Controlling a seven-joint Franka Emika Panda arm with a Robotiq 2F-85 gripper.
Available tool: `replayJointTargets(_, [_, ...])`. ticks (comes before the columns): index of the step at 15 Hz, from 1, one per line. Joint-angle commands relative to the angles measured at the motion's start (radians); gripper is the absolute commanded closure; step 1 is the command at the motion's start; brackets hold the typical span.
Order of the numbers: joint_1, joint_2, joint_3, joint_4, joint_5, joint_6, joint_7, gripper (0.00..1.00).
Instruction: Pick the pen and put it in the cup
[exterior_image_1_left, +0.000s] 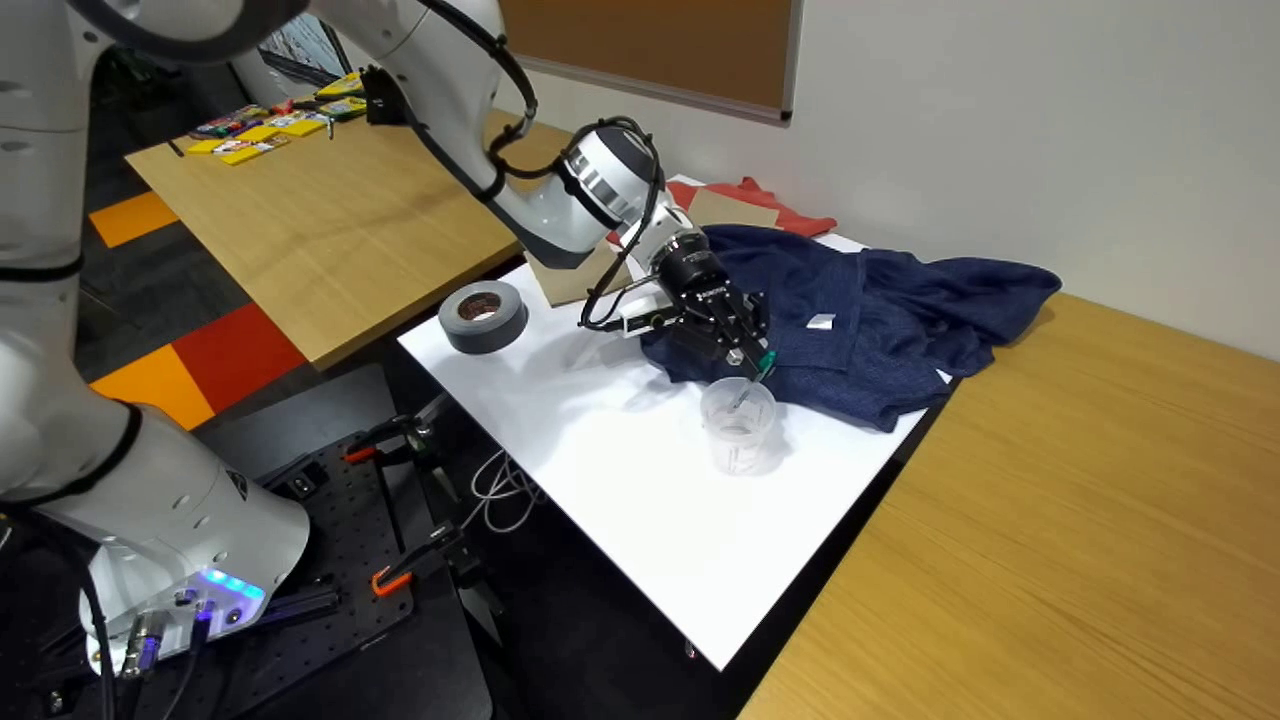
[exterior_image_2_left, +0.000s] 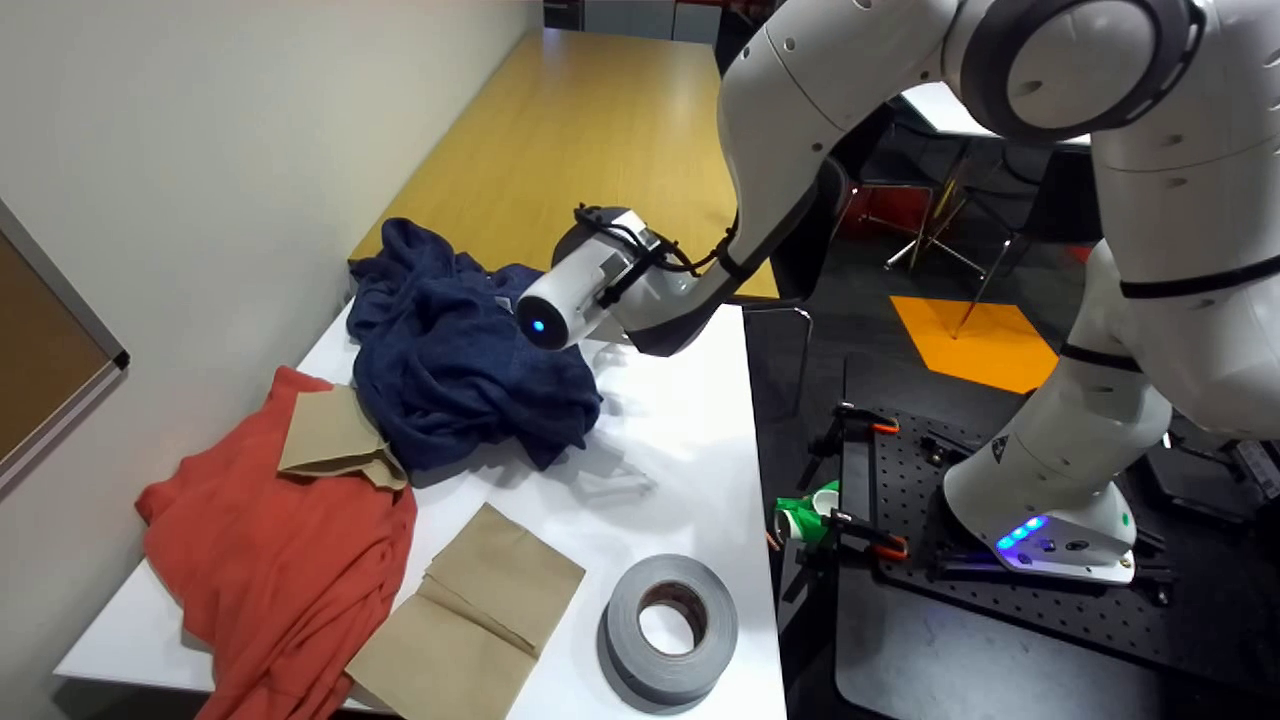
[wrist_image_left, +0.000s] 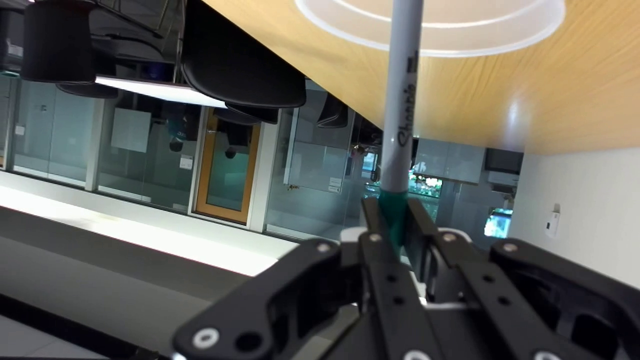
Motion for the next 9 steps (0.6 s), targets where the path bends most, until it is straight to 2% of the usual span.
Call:
replayJointTargets(1, [-0.005, 0.038, 0.016, 0.04, 0.028, -0.029, 0.016, 0.96])
replayJointTargets(4, [0.0, 0.061, 0.018, 0.052, 0.037, -0.032, 0.011, 0.96])
replayJointTargets(5, [0.002, 0.067, 0.018, 0.056, 0.041, -0.036, 0.014, 0.7])
replayJointTargets(6, [0.003, 0.069, 0.02, 0.058, 0.045, -0.035, 0.014, 0.6])
replayJointTargets(9, [0.007, 0.06, 0.02, 0.054, 0.057, -0.041, 0.02, 0.39])
